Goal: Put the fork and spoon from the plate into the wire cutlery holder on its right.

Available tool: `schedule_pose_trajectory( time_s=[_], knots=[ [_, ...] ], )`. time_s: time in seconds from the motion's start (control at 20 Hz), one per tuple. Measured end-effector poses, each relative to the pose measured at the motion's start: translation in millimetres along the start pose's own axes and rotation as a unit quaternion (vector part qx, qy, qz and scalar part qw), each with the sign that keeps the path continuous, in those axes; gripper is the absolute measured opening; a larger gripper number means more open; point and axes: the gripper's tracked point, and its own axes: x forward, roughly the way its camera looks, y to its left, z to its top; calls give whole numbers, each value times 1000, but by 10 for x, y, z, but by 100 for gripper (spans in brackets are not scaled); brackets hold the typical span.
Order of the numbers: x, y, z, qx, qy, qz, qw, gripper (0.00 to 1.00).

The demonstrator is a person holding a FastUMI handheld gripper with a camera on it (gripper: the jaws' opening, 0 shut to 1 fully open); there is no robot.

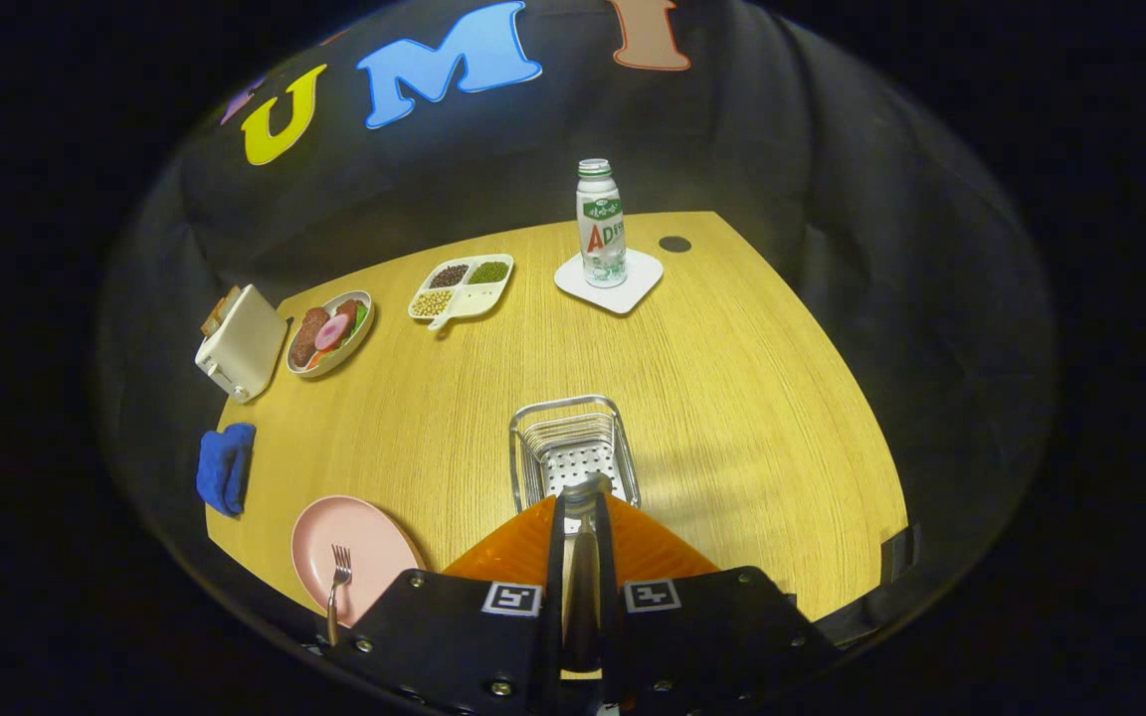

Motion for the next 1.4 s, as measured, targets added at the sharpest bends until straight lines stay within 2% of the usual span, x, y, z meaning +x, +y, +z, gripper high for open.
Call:
schedule_pose_trajectory(
  time_s=[0.6, 0.9, 1.4],
  knots=[
    [-230, 268, 336, -23, -61, 21, 998, 16],
    [-265, 464, 276, -37, -59, 37, 997, 16],
    [-230, 1159, -33, -73, -33, 90, 993, 16]
  ],
)
